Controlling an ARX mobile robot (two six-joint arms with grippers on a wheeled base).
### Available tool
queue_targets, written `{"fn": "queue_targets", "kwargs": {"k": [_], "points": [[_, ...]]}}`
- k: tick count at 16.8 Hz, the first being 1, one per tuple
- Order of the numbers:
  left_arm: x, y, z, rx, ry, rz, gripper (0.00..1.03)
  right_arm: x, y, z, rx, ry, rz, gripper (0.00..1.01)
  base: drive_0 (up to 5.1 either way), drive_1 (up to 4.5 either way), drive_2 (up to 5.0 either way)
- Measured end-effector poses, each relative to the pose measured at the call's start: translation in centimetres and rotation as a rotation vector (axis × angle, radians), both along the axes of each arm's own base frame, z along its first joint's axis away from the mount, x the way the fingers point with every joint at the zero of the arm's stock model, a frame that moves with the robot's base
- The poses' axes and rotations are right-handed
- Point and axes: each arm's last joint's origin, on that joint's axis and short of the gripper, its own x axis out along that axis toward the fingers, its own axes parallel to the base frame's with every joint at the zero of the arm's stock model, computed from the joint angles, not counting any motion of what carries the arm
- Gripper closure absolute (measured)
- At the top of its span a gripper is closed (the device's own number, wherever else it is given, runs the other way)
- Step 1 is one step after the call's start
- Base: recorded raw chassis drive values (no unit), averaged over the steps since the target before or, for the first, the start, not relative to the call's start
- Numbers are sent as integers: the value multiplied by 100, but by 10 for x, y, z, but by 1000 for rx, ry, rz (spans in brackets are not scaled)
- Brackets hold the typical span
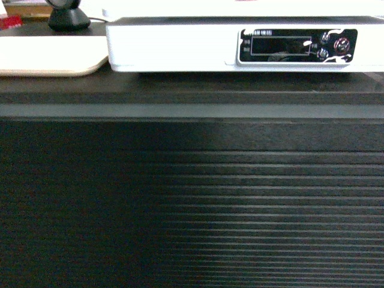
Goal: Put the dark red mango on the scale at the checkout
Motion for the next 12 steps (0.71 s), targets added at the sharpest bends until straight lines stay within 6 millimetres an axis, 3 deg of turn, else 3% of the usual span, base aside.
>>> {"fn": "queue_targets", "kwargs": {"k": [12], "points": [[0,0,0,0,0,0,5,0,0,0,-1,1,2,3,0,0,0]]}}
